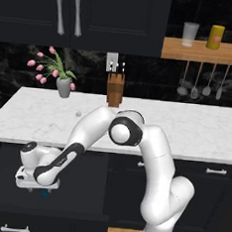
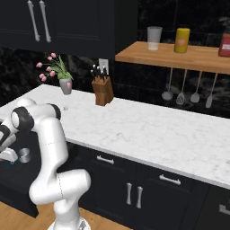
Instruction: Pick the measuring cup from the drawer and place it on the counter.
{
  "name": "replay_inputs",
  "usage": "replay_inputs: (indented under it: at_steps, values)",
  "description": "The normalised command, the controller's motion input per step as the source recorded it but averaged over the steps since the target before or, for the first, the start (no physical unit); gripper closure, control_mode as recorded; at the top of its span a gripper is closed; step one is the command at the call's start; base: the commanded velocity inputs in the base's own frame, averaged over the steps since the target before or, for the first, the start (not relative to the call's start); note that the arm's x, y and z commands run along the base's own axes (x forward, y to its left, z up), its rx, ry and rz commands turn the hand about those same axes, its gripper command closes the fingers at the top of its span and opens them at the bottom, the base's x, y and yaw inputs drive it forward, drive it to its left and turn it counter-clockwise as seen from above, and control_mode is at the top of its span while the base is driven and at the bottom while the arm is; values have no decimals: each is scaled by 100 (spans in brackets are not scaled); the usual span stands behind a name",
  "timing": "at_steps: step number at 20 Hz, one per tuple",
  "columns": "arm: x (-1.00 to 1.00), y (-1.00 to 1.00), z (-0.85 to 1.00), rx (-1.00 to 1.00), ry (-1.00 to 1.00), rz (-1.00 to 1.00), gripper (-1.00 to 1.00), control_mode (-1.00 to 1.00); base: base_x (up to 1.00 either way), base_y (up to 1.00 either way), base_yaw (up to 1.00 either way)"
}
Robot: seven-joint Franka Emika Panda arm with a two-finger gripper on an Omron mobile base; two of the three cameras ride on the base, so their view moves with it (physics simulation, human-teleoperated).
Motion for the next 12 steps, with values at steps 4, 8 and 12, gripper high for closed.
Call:
replay_inputs:
  at_steps: [4, 8, 12]
  values:
    - [23, 0, -19, 0, 0, 0, -100, -100, 0, 0, 0]
    - [4, -20, -30, -1, 0, 0, -100, -100, 0, 0, 0]
    - [2, -29, -27, 0, 0, 0, 100, -100, 0, 0, 0]
